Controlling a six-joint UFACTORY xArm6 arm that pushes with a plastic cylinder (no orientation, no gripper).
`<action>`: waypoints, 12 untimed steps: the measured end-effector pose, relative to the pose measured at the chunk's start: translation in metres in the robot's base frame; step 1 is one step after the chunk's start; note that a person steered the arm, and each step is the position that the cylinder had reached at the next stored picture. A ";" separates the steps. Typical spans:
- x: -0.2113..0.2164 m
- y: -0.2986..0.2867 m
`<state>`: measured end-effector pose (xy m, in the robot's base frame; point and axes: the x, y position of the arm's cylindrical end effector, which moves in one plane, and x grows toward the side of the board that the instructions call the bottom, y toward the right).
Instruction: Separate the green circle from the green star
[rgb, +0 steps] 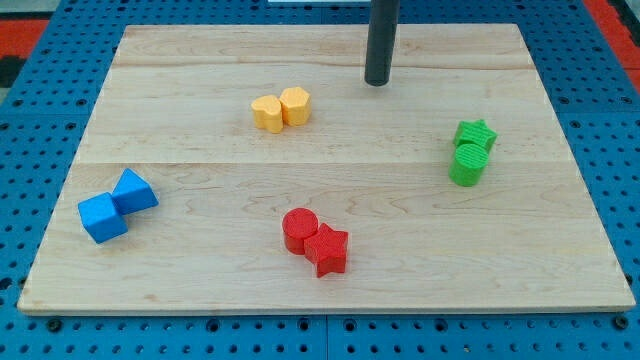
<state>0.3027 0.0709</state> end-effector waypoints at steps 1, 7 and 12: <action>0.009 -0.004; 0.204 0.003; 0.200 0.131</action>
<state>0.5028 0.2019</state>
